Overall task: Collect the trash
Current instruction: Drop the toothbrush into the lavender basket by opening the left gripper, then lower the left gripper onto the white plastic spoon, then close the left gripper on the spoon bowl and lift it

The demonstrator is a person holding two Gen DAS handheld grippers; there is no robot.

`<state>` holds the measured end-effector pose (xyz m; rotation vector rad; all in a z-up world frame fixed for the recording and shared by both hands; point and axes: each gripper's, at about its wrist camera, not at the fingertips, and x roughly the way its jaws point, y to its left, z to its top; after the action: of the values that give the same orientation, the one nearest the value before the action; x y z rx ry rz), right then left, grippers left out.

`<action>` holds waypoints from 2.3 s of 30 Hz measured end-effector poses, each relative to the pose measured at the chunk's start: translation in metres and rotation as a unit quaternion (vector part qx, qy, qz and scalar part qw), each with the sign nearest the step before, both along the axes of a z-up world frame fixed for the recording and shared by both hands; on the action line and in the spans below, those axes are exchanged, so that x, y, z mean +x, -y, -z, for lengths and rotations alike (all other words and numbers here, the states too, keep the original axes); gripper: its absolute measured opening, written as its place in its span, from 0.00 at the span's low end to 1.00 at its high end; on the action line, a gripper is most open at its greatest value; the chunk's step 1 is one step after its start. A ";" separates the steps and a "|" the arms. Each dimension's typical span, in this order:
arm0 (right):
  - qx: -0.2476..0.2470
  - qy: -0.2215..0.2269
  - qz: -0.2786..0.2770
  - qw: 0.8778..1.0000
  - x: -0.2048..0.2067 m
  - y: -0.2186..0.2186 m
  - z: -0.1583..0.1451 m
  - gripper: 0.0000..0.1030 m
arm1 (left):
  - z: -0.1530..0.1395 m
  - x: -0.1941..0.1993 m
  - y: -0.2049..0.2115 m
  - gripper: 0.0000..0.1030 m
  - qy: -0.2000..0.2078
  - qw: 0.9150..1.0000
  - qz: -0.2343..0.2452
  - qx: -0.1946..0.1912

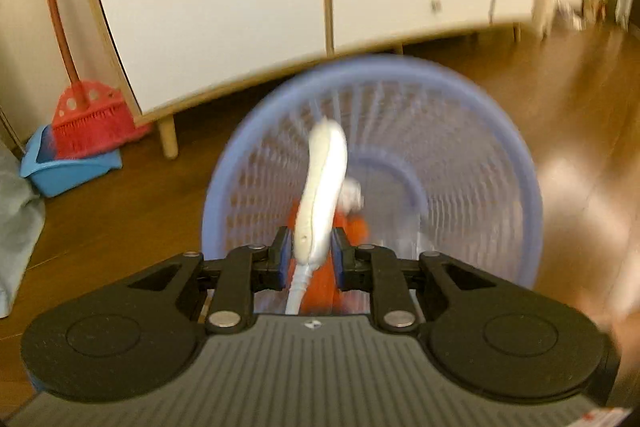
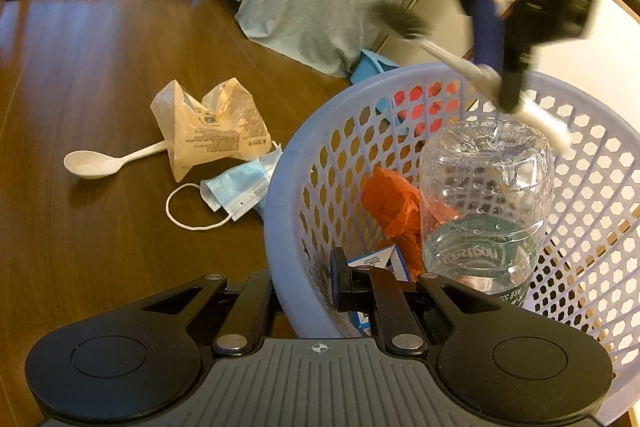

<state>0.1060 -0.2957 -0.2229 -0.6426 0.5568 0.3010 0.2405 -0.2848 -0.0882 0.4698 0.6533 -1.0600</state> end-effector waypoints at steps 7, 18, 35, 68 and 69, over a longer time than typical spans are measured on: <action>0.006 0.001 0.004 1.000 0.001 0.003 -0.002 0.06 | -0.014 -0.001 -0.019 0.20 0.010 0.999 -0.019 -0.032; 0.005 0.001 0.002 1.000 0.001 0.005 -0.005 0.06 | 0.019 0.007 -0.149 0.31 -0.012 0.982 -0.186 -0.014; -0.013 -0.001 -0.008 1.000 -0.003 -0.001 0.001 0.06 | 0.132 -0.016 -0.226 0.48 -0.077 0.952 -0.297 0.020; -0.013 -0.001 -0.008 1.000 -0.004 -0.001 0.003 0.06 | 0.192 -0.041 -0.204 0.26 -0.098 0.947 -0.298 0.070; -0.013 -0.001 -0.008 1.000 -0.005 0.000 0.003 0.06 | 0.191 -0.045 -0.207 0.26 -0.096 0.947 -0.296 0.076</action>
<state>0.1013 -0.2953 -0.2257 -0.6713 0.5579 0.3097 0.1956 -0.0777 -0.2790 0.2721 0.9803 -0.4878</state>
